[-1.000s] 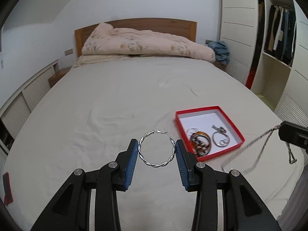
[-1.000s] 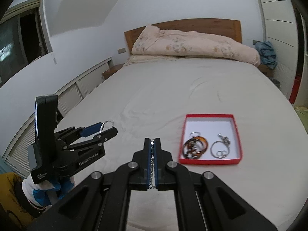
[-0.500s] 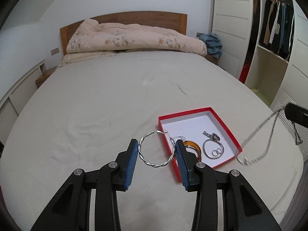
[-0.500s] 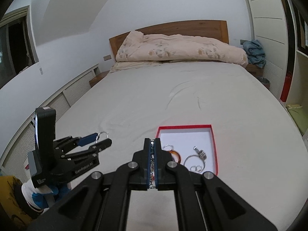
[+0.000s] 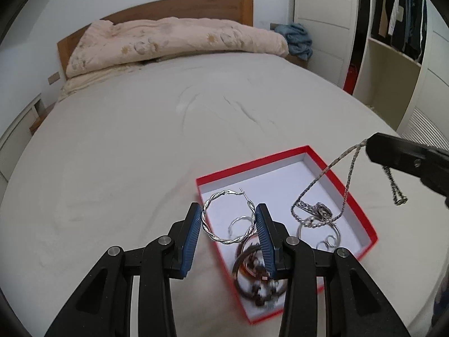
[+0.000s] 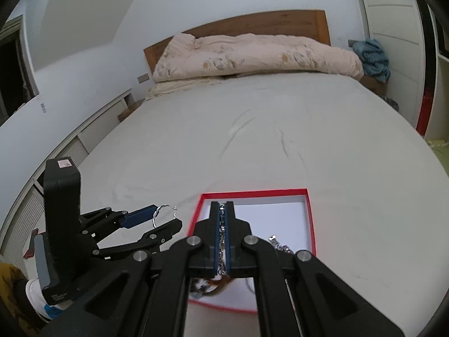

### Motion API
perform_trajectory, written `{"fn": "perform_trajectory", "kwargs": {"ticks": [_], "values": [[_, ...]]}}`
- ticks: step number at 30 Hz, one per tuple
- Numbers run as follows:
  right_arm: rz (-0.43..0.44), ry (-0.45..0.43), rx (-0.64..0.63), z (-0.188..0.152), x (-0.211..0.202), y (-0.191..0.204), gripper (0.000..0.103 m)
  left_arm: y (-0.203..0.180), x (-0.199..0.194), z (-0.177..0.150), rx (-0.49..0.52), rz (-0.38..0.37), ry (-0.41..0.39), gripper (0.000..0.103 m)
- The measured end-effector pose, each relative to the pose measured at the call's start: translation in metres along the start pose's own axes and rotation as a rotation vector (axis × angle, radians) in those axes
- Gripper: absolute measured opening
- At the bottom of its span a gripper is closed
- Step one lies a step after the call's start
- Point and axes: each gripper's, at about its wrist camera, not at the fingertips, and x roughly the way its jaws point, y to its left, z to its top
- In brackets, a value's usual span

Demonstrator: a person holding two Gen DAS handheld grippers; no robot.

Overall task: Organize jewelry
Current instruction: 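Carry the silver hoop and chain necklace over the red box, then lower the hoop and necklace into the red box and open both grippers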

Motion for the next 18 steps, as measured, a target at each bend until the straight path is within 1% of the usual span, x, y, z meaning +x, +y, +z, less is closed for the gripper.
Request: {"fn": "perform_trajectory", "kwargs": {"ticks": [8, 12, 18], "values": [[-0.026, 0.027, 0.053, -0.017, 0.041, -0.034, 0.002, -0.006, 0.054, -0.004, -0.005, -0.009, 0.063, 0.039], [-0.046, 0.066, 0.079, -0.037, 0.053, -0.048, 0.003, -0.011, 0.071, -0.013, 0.004, -0.016, 0.097, 0.039], [-0.078, 0.131, 0.101, -0.062, 0.063, -0.064, 0.003, -0.016, 0.087, -0.023, 0.013, -0.015, 0.135, 0.039]]}}
